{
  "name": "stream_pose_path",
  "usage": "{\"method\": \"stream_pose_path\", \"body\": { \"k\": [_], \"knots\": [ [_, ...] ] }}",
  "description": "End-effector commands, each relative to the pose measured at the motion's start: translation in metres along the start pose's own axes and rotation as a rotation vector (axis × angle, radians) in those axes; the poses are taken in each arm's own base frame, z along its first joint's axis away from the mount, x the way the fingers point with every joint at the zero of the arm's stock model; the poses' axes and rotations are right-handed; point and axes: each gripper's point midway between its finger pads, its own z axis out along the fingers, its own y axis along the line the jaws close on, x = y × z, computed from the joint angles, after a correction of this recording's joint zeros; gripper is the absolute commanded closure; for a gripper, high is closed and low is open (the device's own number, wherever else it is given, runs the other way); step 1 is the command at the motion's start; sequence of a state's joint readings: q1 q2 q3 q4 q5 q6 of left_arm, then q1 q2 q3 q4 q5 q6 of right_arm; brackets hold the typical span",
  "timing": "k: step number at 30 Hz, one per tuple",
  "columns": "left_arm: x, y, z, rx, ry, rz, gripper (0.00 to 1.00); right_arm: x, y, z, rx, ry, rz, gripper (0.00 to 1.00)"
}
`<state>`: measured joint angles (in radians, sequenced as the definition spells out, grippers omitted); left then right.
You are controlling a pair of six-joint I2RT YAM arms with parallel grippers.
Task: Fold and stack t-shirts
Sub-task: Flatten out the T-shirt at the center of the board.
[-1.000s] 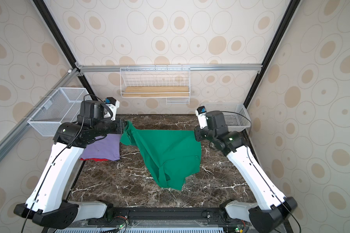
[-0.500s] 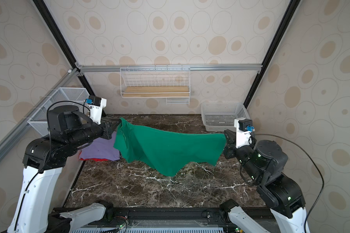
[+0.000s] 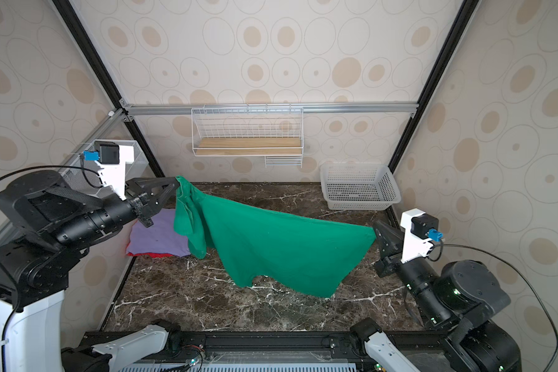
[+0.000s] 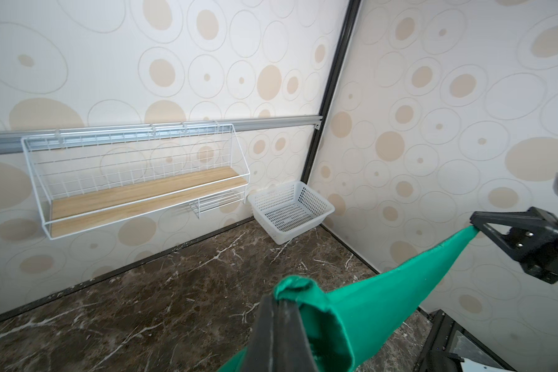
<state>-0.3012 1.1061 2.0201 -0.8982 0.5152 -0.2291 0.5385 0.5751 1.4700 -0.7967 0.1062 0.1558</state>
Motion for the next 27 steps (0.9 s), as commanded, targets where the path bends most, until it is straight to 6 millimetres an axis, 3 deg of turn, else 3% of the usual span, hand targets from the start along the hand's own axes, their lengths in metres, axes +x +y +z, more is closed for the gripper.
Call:
{"method": "stream_pose_path", "body": {
  "k": [1,8,16,19,22,27],
  "knots": [
    [-0.031,-0.03,-0.02,0.118,-0.098,0.03,1.0,-0.02,0.0,-0.024,-0.017,-0.077,-0.002,1.0],
    [-0.036,-0.047,-0.043,0.156,-0.126,0.012,1.0,-0.034,0.003,-0.055,-0.051,-0.16,0.014,1.0],
    [-0.049,-0.065,-0.085,0.143,-0.195,0.019,1.0,-0.052,0.001,-0.093,-0.065,-0.229,0.007,1.0],
    [-0.053,-0.062,-0.095,0.095,-0.221,0.027,1.0,-0.051,-0.004,-0.099,-0.036,-0.221,0.003,1.0],
    [-0.051,-0.052,-0.091,0.048,-0.217,0.021,1.0,-0.049,-0.008,-0.103,-0.015,-0.216,0.015,1.0],
    [-0.035,-0.033,-0.06,0.024,-0.139,-0.01,1.0,-0.036,-0.014,-0.093,0.025,-0.155,0.021,1.0]
  ]
}}
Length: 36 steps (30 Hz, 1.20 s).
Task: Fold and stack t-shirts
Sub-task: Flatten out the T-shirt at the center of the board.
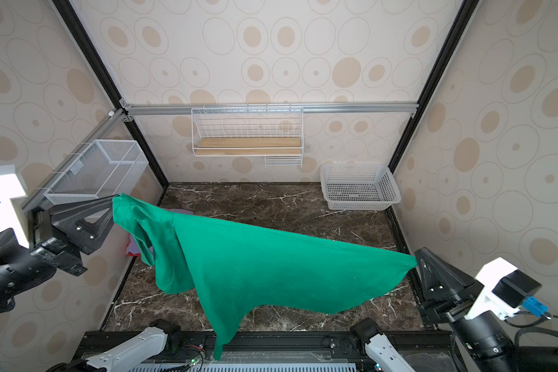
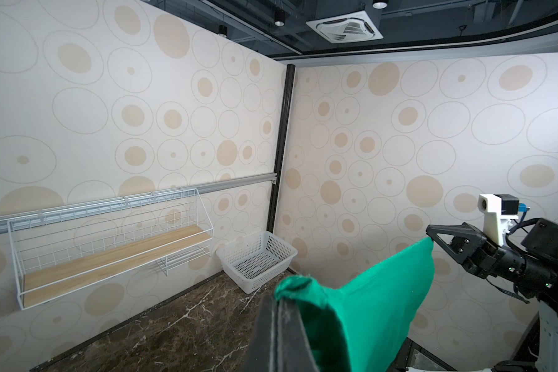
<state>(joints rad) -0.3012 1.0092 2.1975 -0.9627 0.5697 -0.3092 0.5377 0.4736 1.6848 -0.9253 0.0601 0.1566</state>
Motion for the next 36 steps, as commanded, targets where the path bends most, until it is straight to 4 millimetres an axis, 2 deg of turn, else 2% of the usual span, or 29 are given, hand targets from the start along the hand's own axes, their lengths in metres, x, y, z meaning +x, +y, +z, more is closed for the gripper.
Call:
{"method": "stream_pose_path", "body": {
  "k": [1,5,10,13,16,18,21,22,24,28,33,36],
  "knots": [
    [0.015,0.029,0.028,-0.068,0.051,-0.028,1.0,0.015,-0.013,0.003,0.081,0.057,-0.003,1.0],
    [0.045,0.048,0.061,-0.057,0.14,-0.089,1.0,0.043,-0.021,0.023,0.134,0.165,-0.017,1.0],
    [0.098,0.084,0.111,-0.061,0.263,-0.166,0.97,0.079,-0.033,0.057,0.218,0.251,-0.045,1.0],
    [0.137,0.116,0.141,-0.121,0.361,-0.205,0.96,0.109,-0.043,0.085,0.288,0.314,-0.078,1.0],
    [0.183,0.157,0.168,-0.224,0.474,-0.238,0.91,0.148,-0.057,0.112,0.39,0.42,-0.12,1.0],
    [0.217,0.188,0.181,-0.322,0.551,-0.249,0.91,0.174,-0.064,0.133,0.443,0.458,-0.147,1.0],
    [0.263,0.228,0.2,-0.433,0.649,-0.25,0.93,0.195,-0.072,0.158,0.512,0.508,-0.148,1.0],
    [0.272,0.236,0.206,-0.452,0.665,-0.25,0.94,0.198,-0.076,0.164,0.541,0.514,-0.15,1.0],
    [0.287,0.252,0.218,-0.481,0.691,-0.244,0.95,0.208,-0.08,0.182,0.574,0.521,-0.172,1.0],
    [0.292,0.277,0.244,-0.515,0.697,-0.206,0.93,0.234,-0.088,0.22,0.638,0.575,-0.255,1.0],
    [0.315,0.299,0.276,-0.51,0.772,-0.186,0.83,0.288,-0.094,0.272,0.664,0.668,-0.344,1.0],
    [0.329,0.319,0.292,-0.534,0.784,-0.141,0.81,0.331,-0.103,0.294,0.66,0.731,-0.338,1.0]
  ]
}}
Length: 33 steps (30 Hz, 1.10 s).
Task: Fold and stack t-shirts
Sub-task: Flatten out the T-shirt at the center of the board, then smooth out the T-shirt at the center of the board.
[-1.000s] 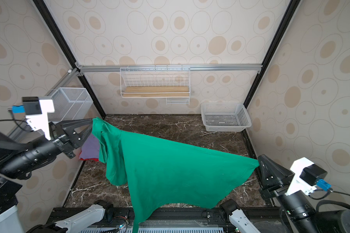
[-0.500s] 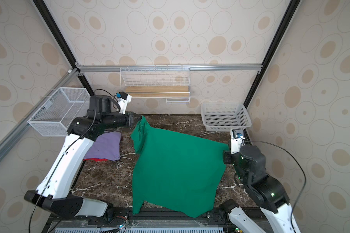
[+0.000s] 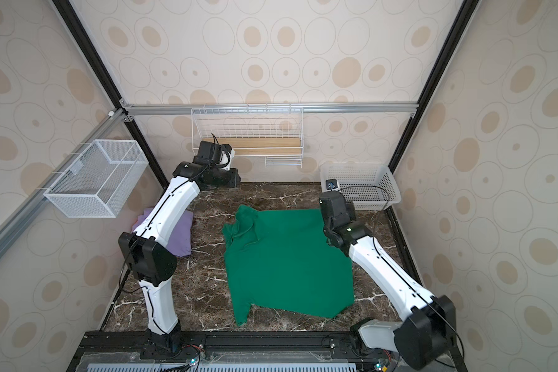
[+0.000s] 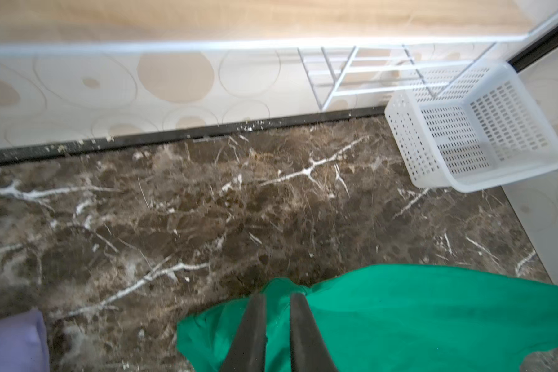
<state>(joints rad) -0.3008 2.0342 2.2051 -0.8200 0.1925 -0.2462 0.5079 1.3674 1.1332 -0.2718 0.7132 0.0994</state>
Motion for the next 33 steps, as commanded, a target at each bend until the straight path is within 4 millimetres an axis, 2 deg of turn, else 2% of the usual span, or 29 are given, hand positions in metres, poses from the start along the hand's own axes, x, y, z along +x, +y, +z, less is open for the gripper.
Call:
{"method": "stream_pose_path", "body": {
  "k": [1,4,7,8,9,10,11,14,15,16,17,18,19,20,23,25,29,33],
  "knots": [
    [-0.005,0.015,0.018,-0.072,0.009,0.064,0.78,-0.006,-0.001,0.034,0.064,0.001,0.041,1.0],
    [-0.004,0.023,0.036,-0.108,0.042,0.082,0.7,0.015,0.002,0.07,0.097,0.101,0.029,1.0],
    [0.022,0.022,0.037,-0.1,0.134,0.037,0.68,0.029,0.0,0.096,0.126,0.215,0.01,0.99],
    [0.036,0.018,0.034,-0.089,0.167,0.019,0.67,0.033,0.0,0.101,0.125,0.247,0.013,0.91],
    [0.049,0.014,0.03,-0.081,0.194,0.002,0.67,0.034,0.004,0.103,0.109,0.258,0.017,0.8],
    [0.069,0.006,0.027,-0.055,0.234,-0.019,0.66,0.033,0.007,0.103,0.08,0.253,0.022,0.62],
    [0.088,-0.007,0.022,-0.015,0.273,-0.021,0.64,0.032,0.01,0.1,0.056,0.24,0.04,0.52],
    [0.143,-0.03,0.007,0.009,0.372,0.006,0.58,0.025,0.005,0.082,0.017,0.162,0.1,0.47],
    [0.156,-0.036,0.004,0.013,0.387,0.018,0.53,0.023,0.006,0.076,-0.007,0.145,0.11,0.46],
    [0.168,-0.038,0.002,0.008,0.4,0.022,0.48,0.018,0.004,0.067,-0.026,0.127,0.114,0.48],
    [0.178,-0.038,0.002,0.007,0.416,0.023,0.47,0.015,0.003,0.058,-0.046,0.12,0.112,0.56],
    [0.187,-0.036,0.004,-0.003,0.432,0.02,0.48,0.013,0.006,0.052,-0.077,0.114,0.107,0.69],
    [0.195,-0.029,0.006,-0.038,0.445,0.01,0.49,0.011,0.014,0.045,-0.138,0.105,0.106,0.89],
    [0.203,-0.023,0.01,-0.064,0.468,0.003,0.52,0.009,0.023,0.038,-0.197,0.102,0.113,1.0],
    [0.224,-0.025,0.028,-0.048,0.541,-0.041,0.57,0.013,0.059,0.023,-0.345,0.102,0.096,1.0],
    [0.227,-0.023,0.041,-0.063,0.559,-0.051,0.59,0.022,0.081,0.021,-0.381,0.122,0.057,1.0],
    [0.207,-0.008,0.064,-0.15,0.533,-0.058,0.66,0.055,0.11,0.033,-0.425,0.227,0.032,1.0],
    [0.184,0.008,0.082,-0.175,0.496,-0.121,0.74,0.082,0.125,0.046,-0.426,0.294,0.013,1.0]
  ]
}}
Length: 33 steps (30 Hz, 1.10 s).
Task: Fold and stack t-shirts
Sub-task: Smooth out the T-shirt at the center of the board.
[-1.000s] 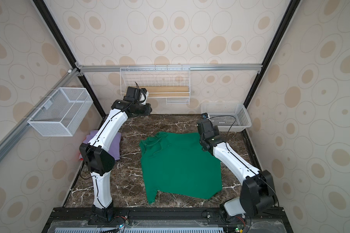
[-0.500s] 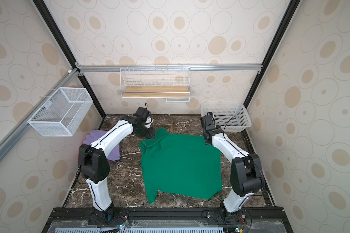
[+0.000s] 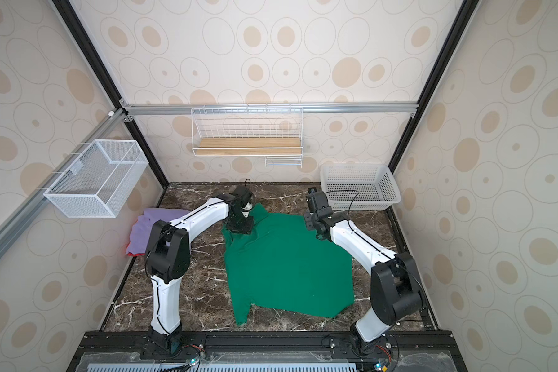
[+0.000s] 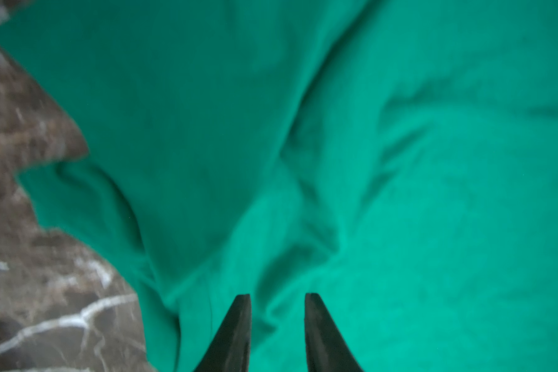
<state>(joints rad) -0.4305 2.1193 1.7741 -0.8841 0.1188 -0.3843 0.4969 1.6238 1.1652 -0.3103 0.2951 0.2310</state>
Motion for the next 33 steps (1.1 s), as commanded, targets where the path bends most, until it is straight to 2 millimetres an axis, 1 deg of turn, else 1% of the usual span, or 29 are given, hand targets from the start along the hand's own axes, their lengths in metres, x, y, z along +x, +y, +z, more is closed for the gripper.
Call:
{"method": "stream_pose_path", "body": {
  "k": [1,4,7,10,13,18,20,23,24,28,33],
  "knots": [
    [-0.037,0.013,-0.018,-0.011,-0.08,-0.079,0.76,0.022,0.005,0.015,-0.016,0.072,0.013,1.0],
    [-0.059,0.029,-0.012,-0.028,-0.091,-0.121,0.77,0.028,0.008,0.024,-0.017,0.114,-0.003,1.0],
    [-0.071,0.045,0.003,-0.051,-0.051,-0.155,0.79,0.03,0.011,0.027,-0.026,0.134,-0.005,1.0],
    [-0.073,0.054,0.022,-0.054,-0.004,-0.177,0.81,0.033,0.013,0.025,-0.043,0.154,-0.002,1.0],
    [-0.072,0.055,0.036,-0.052,0.015,-0.192,0.82,0.039,0.017,0.02,-0.067,0.172,-0.001,1.0],
    [-0.071,0.054,0.056,-0.042,0.027,-0.205,0.84,0.052,0.023,0.013,-0.087,0.204,-0.022,1.0],
    [-0.072,0.056,0.062,-0.045,0.035,-0.209,0.84,0.056,0.025,0.012,-0.102,0.223,-0.017,1.0],
    [-0.078,0.062,0.071,-0.05,0.032,-0.222,0.84,0.062,0.033,0.011,-0.13,0.234,-0.023,1.0],
    [-0.082,0.064,0.073,-0.049,0.025,-0.227,0.83,0.064,0.036,0.011,-0.135,0.241,-0.031,1.0],
    [-0.103,0.084,0.086,-0.028,-0.019,-0.295,0.81,0.079,0.045,0.013,-0.149,0.277,-0.061,1.0],
    [-0.137,0.103,0.102,0.148,-0.104,-0.402,0.77,0.099,0.056,0.019,-0.176,0.335,-0.09,1.0]
  ]
}}
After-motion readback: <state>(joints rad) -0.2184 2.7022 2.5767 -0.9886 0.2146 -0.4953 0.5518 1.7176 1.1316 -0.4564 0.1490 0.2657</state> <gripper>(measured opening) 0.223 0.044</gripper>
